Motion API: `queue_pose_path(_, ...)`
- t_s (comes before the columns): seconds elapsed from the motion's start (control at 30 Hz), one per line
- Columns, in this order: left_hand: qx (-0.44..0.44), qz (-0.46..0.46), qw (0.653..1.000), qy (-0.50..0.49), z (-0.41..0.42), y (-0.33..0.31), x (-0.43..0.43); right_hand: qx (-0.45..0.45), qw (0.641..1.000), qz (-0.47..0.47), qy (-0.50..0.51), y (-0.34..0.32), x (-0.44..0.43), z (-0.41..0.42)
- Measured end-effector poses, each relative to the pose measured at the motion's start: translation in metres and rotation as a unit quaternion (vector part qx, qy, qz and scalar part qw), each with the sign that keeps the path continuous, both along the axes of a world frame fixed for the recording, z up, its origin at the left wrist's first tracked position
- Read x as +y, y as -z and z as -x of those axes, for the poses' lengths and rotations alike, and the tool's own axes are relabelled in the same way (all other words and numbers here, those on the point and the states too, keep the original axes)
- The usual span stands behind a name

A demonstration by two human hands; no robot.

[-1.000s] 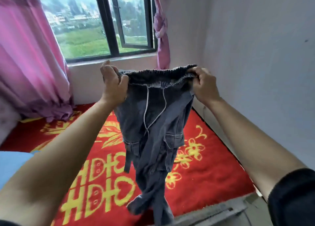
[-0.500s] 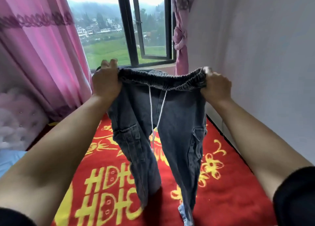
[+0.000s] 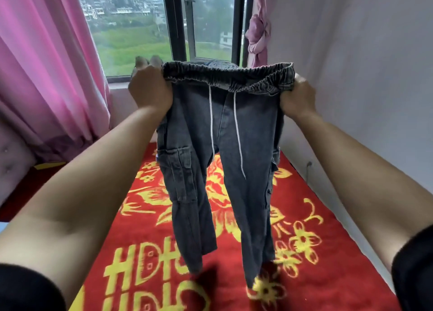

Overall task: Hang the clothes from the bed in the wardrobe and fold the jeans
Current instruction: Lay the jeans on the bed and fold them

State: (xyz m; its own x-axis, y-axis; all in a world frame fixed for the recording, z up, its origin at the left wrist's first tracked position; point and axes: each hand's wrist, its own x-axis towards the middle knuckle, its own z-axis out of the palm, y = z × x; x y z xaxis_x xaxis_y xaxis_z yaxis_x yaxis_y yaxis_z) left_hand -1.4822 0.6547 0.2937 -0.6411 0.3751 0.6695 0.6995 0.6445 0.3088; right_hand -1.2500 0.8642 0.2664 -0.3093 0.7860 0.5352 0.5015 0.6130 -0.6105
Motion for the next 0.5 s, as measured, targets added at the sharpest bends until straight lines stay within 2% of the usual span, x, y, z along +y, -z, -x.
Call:
queue_pose_path(0.23, 0.034, -0.111, 0.993, 0.023, 0.056, -0.058, 0.016, 0.122, 0.992, -0.028, 0.003, -0.040, 0.008, 0.058)
queue_pose_path(0.37, 0.054, -0.106, 0.993, 0.018, 0.064, -0.066, 0.001, 0.118, 0.992, -0.032, 0.006, -0.048, 0.003, 0.066)
queue_pose_path(0.5, 0.077, -0.098, 0.991, 0.050, 0.048, -0.038, -0.023, 0.087, 0.996, -0.022, 0.007, -0.021, -0.011, 0.052)
